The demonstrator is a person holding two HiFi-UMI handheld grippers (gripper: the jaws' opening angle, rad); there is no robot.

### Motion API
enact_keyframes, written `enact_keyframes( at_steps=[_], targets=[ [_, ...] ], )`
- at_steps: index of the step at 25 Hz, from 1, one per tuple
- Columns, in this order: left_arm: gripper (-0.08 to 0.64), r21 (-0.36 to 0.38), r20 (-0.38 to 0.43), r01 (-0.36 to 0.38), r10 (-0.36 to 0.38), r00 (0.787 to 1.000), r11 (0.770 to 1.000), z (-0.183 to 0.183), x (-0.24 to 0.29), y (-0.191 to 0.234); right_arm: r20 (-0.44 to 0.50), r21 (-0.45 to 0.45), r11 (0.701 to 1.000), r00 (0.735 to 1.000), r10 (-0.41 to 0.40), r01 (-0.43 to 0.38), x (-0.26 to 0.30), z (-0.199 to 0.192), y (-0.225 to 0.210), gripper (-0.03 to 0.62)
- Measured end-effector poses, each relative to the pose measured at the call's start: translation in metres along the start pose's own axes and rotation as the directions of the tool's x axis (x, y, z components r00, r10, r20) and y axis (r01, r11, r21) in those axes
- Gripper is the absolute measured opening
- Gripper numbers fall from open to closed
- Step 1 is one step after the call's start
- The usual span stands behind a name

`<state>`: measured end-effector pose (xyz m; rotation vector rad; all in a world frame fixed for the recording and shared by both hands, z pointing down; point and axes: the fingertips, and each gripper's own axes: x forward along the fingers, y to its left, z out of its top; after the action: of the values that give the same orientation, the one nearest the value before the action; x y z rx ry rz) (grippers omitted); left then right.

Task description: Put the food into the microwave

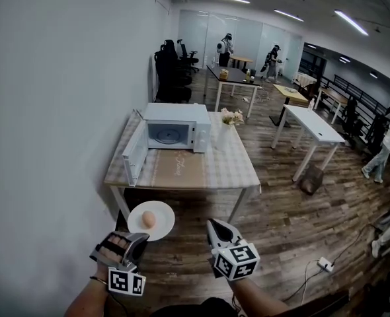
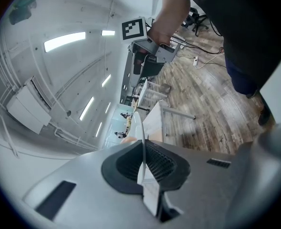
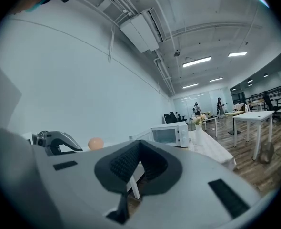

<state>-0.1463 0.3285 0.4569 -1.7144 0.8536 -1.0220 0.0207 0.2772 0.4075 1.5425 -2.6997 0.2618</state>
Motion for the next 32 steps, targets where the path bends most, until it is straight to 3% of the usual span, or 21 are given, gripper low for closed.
enact_keyframes(
  at_steps=[5, 12, 32],
  targets=[
    [0.018, -0.013, 0.015, 0.006, -0.006, 1.000, 1.000, -0.007, 0.002, -0.001, 0.000, 0.001, 1.000, 1.000, -0.017, 0.017, 0.007, 0.000, 0.002, 0.008],
    [0.018, -0.026, -0.010, 0.019, -0.019, 1.000, 0.999, -0.017, 0.028, -0.003, -0.022, -0.004, 1.000, 0.999, 0.027, -0.027, 0.030, -0.007, -0.007, 0.008],
    [0.018, -0.022, -0.090, 0.015, -0.017, 0.996, 1.000, -0.019, 0.166, 0.042, -0.012, 0.005, 0.997, 0.997, 0.081, -0.081, 0.112, 0.021, -0.119, 0.009]
  ],
)
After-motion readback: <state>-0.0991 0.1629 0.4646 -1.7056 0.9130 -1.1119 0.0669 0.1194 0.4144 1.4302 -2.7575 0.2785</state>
